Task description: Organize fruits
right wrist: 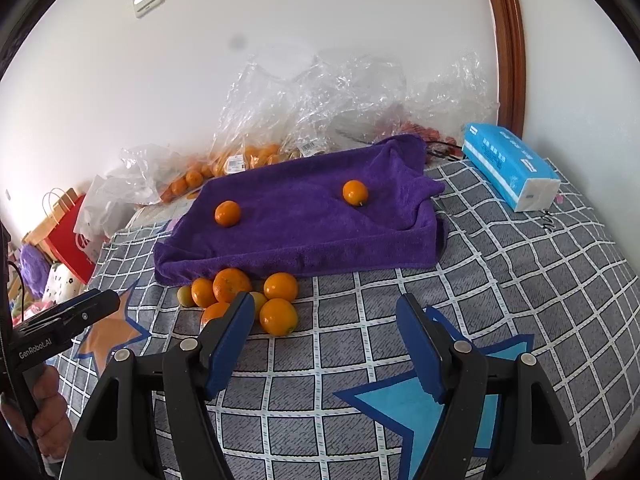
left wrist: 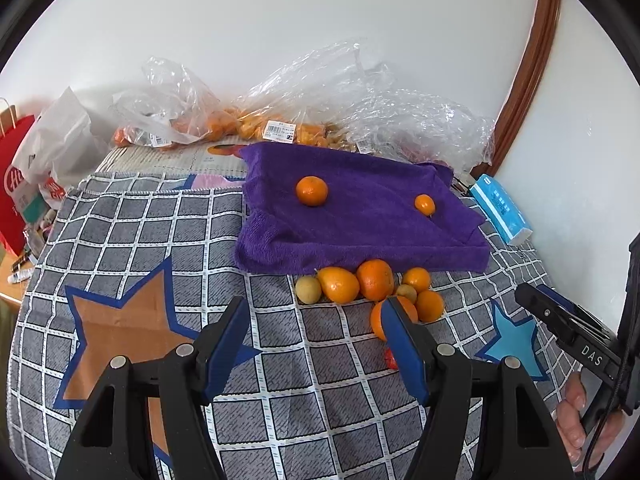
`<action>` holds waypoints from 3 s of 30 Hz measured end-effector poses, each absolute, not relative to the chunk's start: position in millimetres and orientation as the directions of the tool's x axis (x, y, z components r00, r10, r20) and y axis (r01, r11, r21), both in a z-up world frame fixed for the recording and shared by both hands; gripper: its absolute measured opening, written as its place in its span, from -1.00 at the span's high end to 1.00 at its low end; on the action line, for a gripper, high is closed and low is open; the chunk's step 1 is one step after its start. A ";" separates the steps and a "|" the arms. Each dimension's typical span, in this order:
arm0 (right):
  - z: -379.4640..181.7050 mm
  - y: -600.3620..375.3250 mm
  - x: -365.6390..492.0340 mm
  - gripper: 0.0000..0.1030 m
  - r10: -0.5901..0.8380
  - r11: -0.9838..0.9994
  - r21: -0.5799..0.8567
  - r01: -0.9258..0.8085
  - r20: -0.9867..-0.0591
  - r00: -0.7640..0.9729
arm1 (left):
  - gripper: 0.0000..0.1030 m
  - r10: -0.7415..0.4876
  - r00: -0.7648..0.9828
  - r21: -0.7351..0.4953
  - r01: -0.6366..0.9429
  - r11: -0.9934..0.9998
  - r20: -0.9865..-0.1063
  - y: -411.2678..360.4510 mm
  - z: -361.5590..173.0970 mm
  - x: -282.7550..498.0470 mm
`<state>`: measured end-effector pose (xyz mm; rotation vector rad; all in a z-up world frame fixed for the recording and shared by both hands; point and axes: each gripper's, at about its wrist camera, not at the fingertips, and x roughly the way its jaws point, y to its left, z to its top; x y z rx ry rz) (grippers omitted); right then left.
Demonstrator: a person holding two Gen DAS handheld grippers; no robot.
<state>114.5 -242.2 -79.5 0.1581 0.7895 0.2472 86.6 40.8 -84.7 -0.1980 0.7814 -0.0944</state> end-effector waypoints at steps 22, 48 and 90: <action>-118.8 -211.6 131.2 0.08 0.291 0.956 0.201 -0.213 -0.734 0.614 | -0.28 -0.129 0.644 -0.242 -0.089 0.966 -0.754 84.6 -131.3 96.8; -147.5 -209.8 150.4 0.32 0.267 0.956 0.138 -0.258 -0.769 0.580 | 0.18 -0.222 0.613 -0.291 -0.014 0.957 -0.758 53.5 -143.7 143.1; -153.4 -217.9 139.5 0.32 0.227 0.955 0.045 -0.294 -0.748 0.624 | 0.54 -0.211 0.749 -0.280 0.036 0.959 -0.628 54.0 -145.7 130.1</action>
